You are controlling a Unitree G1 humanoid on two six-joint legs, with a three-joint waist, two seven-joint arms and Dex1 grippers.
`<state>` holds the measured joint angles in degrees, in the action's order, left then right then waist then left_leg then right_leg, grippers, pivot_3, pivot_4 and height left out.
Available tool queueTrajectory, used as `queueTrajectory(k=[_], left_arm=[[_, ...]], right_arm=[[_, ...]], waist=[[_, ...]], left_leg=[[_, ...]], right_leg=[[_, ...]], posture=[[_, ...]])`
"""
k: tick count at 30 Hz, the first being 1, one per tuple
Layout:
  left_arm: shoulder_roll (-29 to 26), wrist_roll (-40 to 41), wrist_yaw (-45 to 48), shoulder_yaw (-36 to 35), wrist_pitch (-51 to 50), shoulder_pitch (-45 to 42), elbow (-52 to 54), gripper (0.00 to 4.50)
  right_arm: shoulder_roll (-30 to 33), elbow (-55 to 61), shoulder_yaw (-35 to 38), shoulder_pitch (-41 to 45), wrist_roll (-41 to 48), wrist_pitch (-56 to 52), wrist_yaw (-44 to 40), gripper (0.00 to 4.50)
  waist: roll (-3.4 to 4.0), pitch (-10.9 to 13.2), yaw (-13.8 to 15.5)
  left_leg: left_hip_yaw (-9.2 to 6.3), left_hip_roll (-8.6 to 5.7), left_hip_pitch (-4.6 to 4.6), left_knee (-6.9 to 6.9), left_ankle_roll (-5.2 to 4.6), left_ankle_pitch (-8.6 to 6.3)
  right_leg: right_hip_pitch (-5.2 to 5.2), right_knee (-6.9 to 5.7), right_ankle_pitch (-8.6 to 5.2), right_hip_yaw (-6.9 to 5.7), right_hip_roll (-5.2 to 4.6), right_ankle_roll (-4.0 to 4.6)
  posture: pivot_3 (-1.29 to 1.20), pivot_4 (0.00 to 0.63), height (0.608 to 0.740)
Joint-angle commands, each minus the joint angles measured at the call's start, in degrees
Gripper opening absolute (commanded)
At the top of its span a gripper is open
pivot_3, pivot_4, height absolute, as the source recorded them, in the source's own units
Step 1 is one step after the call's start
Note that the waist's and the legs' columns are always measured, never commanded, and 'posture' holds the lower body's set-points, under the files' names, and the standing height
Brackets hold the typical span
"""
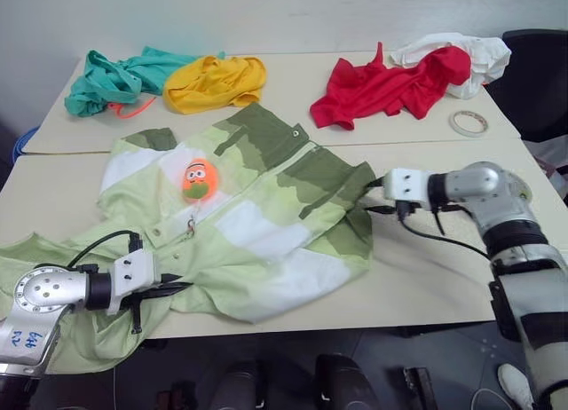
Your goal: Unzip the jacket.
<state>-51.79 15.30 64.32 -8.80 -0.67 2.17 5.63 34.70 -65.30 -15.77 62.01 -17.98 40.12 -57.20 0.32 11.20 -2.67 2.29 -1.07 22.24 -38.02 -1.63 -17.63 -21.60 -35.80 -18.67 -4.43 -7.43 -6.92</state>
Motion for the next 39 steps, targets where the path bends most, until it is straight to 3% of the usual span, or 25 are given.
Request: queueTrajectory(k=[1, 3, 6, 8, 12, 14, 16, 23, 26, 31, 35, 39], left_arm=[[0.46, -0.10, -0.09, 0.49, 0.52, 0.67, 0.69, 0.00], [0.45, -0.13, -0.11, 0.61, 0.55, 1.03, 0.79, 0.00], [0.36, -0.15, -0.30, 0.36, 0.61, 1.48, 0.64, 0.00], [0.30, -0.20, -0.49, 0.19, 0.71, 1.60, 0.39, 0.00], [0.44, -0.82, -1.54, -0.01, 0.93, 1.43, -0.07, 0.00], [0.34, -1.95, -1.80, 0.63, 1.96, 1.36, -0.77, 0.00], [0.07, -3.08, -1.18, 1.78, 3.63, 1.28, -1.40, 0.00], [1.90, -5.55, -0.72, 6.37, 7.51, -8.15, -8.84, 0.00], [3.32, -6.61, 0.95, 9.43, 10.40, -14.02, -13.30, 0.00], [8.62, -8.47, 4.43, 14.89, 16.19, -25.56, -22.18, 0.00], [14.88, -10.26, 7.04, 19.11, 20.77, -35.15, -30.40, 0.00], [18.46, -11.46, 8.79, 21.14, 24.39, -40.31, -36.88, 0.00]], right_arm=[[-1.45, -3.32, -2.13, 3.20, -4.37, 2.13, 8.59, 2.57], [-2.16, -4.94, -3.59, 4.51, -6.77, 1.77, 12.31, 2.57], [-3.17, -6.72, -3.89, 5.04, -6.82, 1.50, 10.49, 2.40], [-3.61, -7.72, -3.36, 4.72, -5.52, 0.03, 6.20, 1.97], [-3.10, -8.68, -1.39, 3.71, -3.14, -4.47, 2.37, 0.60], [-2.05, -9.13, 0.07, 2.95, -1.09, -11.09, -4.86, 0.02], [-0.34, -8.40, -0.04, 1.85, -0.17, -14.83, -13.94, 0.02], [8.42, 4.39, 1.96, -7.38, 6.21, -21.46, -31.31, 0.02], [15.09, 20.30, 0.61, -16.90, 14.66, -30.59, -35.04, 0.02], [33.07, 53.66, 0.75, -38.35, 32.76, -51.35, -35.30, 0.02], [43.74, 69.66, 10.72, -57.85, 42.00, -62.33, -33.73, 0.02], [44.06, 81.36, 24.00, -76.98, 47.42, -67.61, -31.35, 0.02]], waist=[[0.00, 0.00, -0.27], [0.00, 0.00, -0.41], [-0.02, -0.01, -0.41], [-0.03, -0.02, -0.43], [-0.03, -0.02, -0.47], [-0.03, -0.02, -0.38], [-0.04, -0.03, -0.13], [-0.16, -0.13, 2.48], [-0.19, -0.18, 3.76], [-0.10, -0.16, 5.42], [-0.08, -0.13, 5.89], [-0.26, -0.06, 5.33]], left_leg=[[-0.01, 0.00, 0.00, 0.00, 0.00, 0.00], [-0.02, 0.00, 0.00, 0.00, 0.00, 0.00], [-0.03, -0.01, 0.00, -0.02, -0.01, 0.01], [-0.04, 0.00, 0.00, -0.03, -0.02, 0.01], [-0.04, 0.00, -0.02, -0.03, -0.02, 0.01], [-0.05, 0.00, -0.02, -0.03, -0.02, 0.01], [-0.09, 0.00, -0.02, -0.05, -0.03, 0.01], [-0.27, -0.13, -0.06, -0.16, -0.10, -0.03], [-0.31, -0.17, -0.08, -0.21, -0.12, -0.02], [-0.48, -0.26, 0.04, -0.35, -0.15, -0.05], [-0.39, -0.26, 0.20, -0.69, -0.26, -0.08], [-0.32, -0.18, 0.17, -0.93, -0.35, -0.16]], right_leg=[[0.00, -0.01, 0.00, -0.02, 0.01, 0.00], [0.00, -0.02, 0.00, -0.02, 0.01, 0.00], [0.01, -0.03, 0.00, -0.01, 0.01, 0.00], [0.03, -0.03, 0.00, -0.01, 0.01, 0.00], [0.04, -0.04, 0.00, -0.01, 0.00, 0.00], [0.05, -0.05, 0.00, -0.01, -0.01, 0.00], [0.11, -0.05, 0.00, -0.02, -0.01, 0.00], [0.27, -0.05, 0.00, -0.05, -0.13, 0.00], [0.36, -0.06, 0.00, -0.17, -0.14, 0.00], [0.39, -0.03, 0.01, -0.54, -0.18, 0.01], [0.45, 0.02, 0.03, -0.93, -0.09, -0.06], [0.58, 0.18, 0.11, -0.89, -0.08, -0.20]], posture=[[0.00, 0.150, 0.740], [0.00, 0.150, 0.740], [0.00, 0.150, 0.740], [0.00, 0.150, 0.740], [0.00, 0.150, 0.740], [0.00, 0.150, 0.740], [0.00, 0.150, 0.740], [0.00, 0.150, 0.740], [0.00, 0.150, 0.740], [0.00, 0.150, 0.740], [0.00, 0.150, 0.740], [0.00, 0.150, 0.740]])
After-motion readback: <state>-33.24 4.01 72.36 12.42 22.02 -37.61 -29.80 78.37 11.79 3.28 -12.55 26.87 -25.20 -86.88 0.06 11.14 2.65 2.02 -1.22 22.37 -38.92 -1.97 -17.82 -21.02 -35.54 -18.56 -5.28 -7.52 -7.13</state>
